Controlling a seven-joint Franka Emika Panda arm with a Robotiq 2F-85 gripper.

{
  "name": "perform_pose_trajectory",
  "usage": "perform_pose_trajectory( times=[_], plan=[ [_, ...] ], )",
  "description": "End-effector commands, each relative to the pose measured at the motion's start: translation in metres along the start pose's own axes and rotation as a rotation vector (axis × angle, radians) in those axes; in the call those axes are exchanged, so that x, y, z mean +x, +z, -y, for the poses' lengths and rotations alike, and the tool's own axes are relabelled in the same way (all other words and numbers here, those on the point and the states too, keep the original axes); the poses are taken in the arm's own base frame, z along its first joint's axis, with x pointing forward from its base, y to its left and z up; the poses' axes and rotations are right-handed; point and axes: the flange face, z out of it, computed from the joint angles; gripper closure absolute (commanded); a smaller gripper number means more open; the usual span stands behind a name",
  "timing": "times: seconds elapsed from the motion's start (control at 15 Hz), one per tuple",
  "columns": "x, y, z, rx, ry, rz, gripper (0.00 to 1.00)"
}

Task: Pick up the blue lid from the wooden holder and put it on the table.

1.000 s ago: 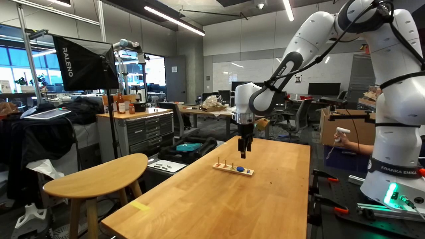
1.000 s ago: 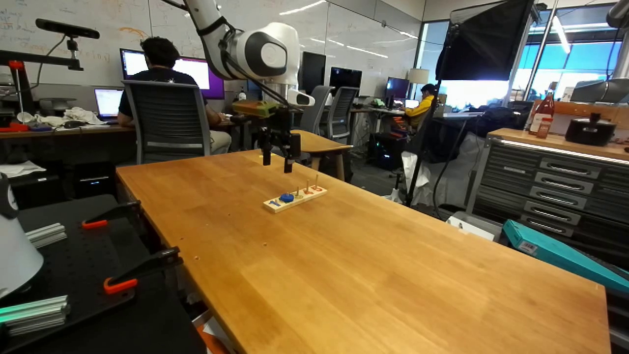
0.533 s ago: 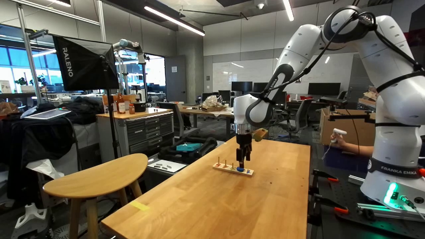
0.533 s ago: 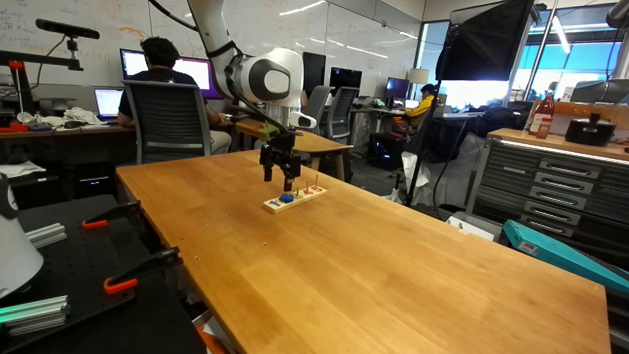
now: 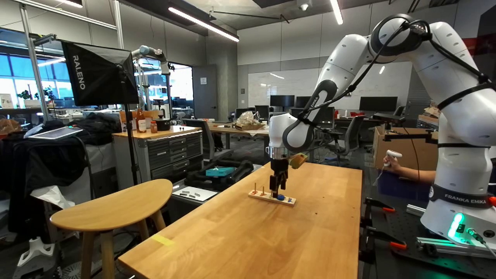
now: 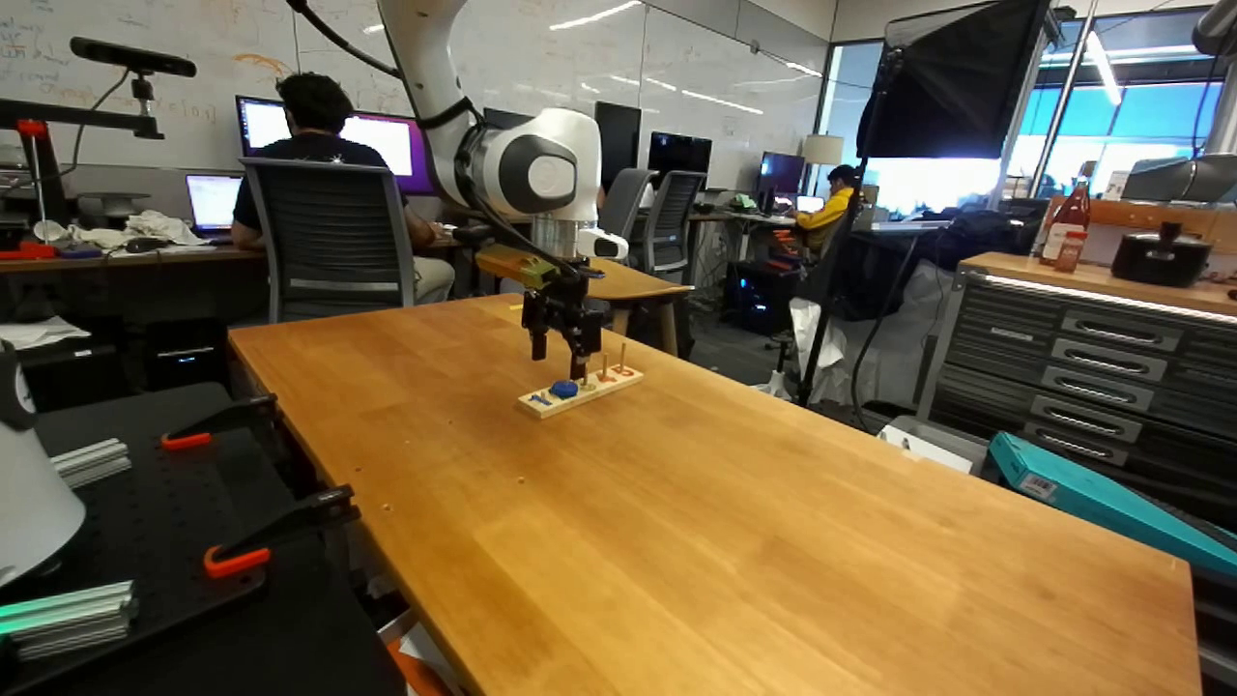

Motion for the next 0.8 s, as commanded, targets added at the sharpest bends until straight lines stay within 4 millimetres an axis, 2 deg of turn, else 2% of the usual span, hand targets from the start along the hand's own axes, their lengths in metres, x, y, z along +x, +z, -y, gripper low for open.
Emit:
perform_pose_trajectory(
  times=[0.0,0.33,0.4,0.47,0.73],
  plan=[
    [0.015,0.007,0.002,0.007,0.01,-0.024,0.0],
    [0.016,0.019,-0.002,0.006,0.016,-0.011,0.0],
    [0.015,0.021,-0.003,0.005,0.014,-0.008,0.25],
    [0.015,0.022,-0.002,0.005,0.013,-0.006,0.26],
    [0.015,0.026,-0.003,0.008,0.016,0.0,0.59]
  ],
)
